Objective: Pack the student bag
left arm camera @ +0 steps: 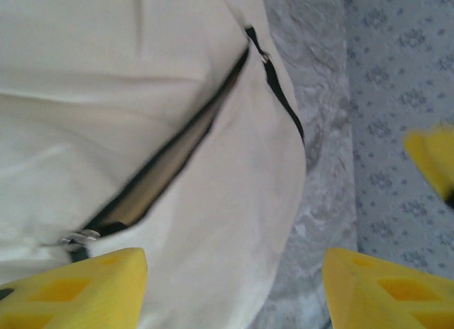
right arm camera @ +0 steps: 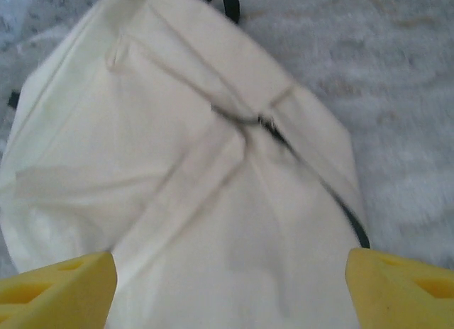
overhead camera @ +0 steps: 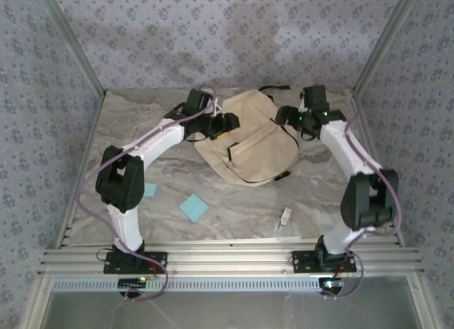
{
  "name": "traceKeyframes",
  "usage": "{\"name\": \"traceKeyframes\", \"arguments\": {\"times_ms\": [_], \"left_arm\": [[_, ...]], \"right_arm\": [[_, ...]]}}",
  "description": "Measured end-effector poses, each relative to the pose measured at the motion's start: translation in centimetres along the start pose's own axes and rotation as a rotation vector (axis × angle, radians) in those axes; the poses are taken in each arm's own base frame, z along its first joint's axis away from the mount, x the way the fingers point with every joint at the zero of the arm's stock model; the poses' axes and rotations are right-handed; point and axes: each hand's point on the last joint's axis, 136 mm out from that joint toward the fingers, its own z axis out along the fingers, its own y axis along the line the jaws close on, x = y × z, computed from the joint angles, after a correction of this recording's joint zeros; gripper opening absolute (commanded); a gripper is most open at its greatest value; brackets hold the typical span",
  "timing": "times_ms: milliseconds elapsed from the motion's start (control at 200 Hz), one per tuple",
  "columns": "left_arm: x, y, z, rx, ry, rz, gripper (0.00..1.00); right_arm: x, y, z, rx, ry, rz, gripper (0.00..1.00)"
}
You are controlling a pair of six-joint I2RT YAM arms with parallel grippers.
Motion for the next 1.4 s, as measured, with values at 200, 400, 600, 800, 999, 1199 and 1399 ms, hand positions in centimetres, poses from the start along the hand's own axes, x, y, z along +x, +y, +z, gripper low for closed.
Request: {"name": "traceKeyframes", "arguments": {"times_ms": [200, 400, 600, 800, 999, 1199, 1399], "left_arm": [[-2.8, 5.4, -1.4, -0.094, -0.091, -0.059, 0.69], [-2.6, 9.9, -3.1, -0.159, -0.127, -0.124, 0.99], [-2.3, 10.6, -4.2, -0.148, -0.152, -0.134, 0.99], [-1.4, 10.7, -5.0, -0.147, -0.156, -0.129, 1.00], [-0.5, 11.1, -5.3, -0.154, -0.148, -0.136, 0.99], [-0.4, 11.2, -5.3, -0.154, -0.147, -0.139, 0.99], [-0.9, 10.7, -5.6, -0.161, -0.151, -0.113, 0.99]], "right_arm": [[11.4, -0.7, -2.6, 0.105, 0.172, -0.051, 0.90], [21.9, -1.7, -4.3, 0.232, 0.359, -0.068, 0.89], [26.8, -3.3, -5.8, 0.339, 0.393, -0.016, 0.86], [29.7, -5.1, -4.3, 0.370, 0.403, 0.092, 0.76], [30.9, -5.3, -3.0, 0.353, 0.401, 0.164, 0.68], [31.1, -5.5, -2.7, 0.366, 0.393, 0.188, 0.46], [30.6, -5.4, -3.1, 0.355, 0.385, 0.185, 0.42]]}}
